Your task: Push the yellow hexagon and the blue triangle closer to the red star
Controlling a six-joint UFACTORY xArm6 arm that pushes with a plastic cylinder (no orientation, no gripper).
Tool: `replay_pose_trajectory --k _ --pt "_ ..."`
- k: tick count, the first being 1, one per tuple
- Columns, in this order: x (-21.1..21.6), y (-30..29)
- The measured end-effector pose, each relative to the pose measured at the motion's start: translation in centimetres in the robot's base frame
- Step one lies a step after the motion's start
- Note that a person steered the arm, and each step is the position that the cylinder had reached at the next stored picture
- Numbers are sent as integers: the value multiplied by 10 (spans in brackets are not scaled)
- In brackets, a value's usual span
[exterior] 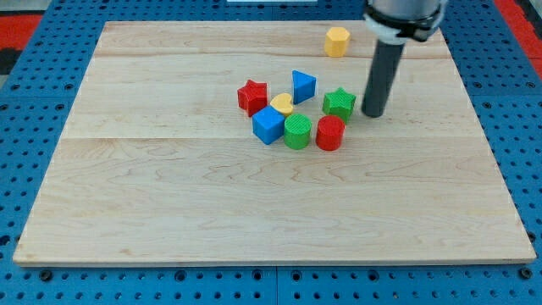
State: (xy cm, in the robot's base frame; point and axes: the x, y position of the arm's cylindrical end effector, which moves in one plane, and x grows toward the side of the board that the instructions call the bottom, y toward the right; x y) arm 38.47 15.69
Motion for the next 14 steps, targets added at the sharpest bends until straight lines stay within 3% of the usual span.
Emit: replay_pose_trajectory --k 1,2,4,10,14 --pt "-50 20" --pt "-93 -12" --pt "-193 -21" --pt "-187 -37" --pt "-127 -48"
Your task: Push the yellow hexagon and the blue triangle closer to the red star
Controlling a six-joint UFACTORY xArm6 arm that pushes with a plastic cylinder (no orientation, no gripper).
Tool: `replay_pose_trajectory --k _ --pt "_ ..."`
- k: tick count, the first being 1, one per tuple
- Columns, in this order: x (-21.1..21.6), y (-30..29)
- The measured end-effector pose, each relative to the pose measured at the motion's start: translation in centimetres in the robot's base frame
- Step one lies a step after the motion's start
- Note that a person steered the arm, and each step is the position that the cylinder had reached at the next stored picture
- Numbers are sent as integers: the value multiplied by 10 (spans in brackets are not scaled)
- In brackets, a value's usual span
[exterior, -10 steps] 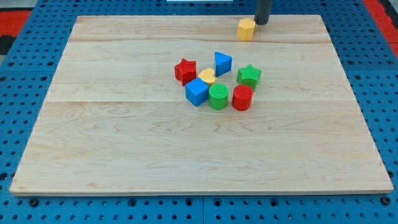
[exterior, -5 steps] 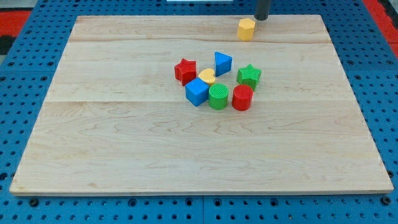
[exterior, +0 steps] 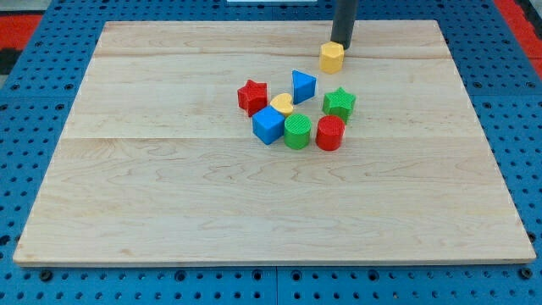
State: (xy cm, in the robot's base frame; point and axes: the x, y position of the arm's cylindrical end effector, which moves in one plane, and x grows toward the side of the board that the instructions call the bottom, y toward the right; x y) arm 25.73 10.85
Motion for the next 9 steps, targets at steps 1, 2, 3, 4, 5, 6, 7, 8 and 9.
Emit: replay_pose_trajectory --k 1,2,3,4,5,6,7,8,9 --pt "18 0" --pt "32 0" --pt "43 0" --pt "27 0" --pt "6 0" --pt "17 -1" --pt "50 -6" --pt "70 -33" --pt "69 -47"
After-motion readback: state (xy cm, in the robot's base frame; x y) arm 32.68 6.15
